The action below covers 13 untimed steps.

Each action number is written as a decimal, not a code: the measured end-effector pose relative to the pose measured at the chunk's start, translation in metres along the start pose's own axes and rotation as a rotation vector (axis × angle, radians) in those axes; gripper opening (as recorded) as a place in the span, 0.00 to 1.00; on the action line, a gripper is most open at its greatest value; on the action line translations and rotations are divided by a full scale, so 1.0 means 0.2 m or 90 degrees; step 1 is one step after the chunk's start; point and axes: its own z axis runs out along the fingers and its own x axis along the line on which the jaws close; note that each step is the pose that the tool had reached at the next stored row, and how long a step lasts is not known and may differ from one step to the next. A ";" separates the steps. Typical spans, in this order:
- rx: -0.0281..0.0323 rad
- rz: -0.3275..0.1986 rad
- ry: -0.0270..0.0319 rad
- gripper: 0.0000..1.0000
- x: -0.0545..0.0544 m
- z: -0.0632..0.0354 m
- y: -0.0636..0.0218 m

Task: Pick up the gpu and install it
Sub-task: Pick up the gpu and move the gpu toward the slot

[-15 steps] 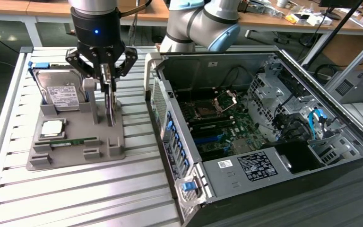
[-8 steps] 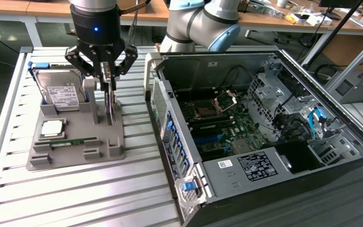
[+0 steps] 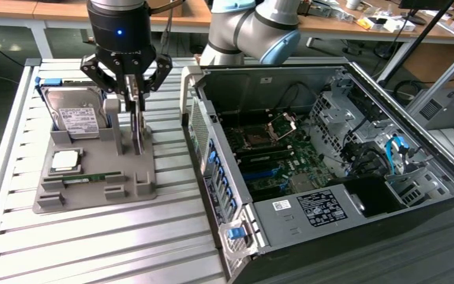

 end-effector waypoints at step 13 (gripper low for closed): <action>0.0000 0.000 0.0000 0.27 0.00 -0.043 -0.001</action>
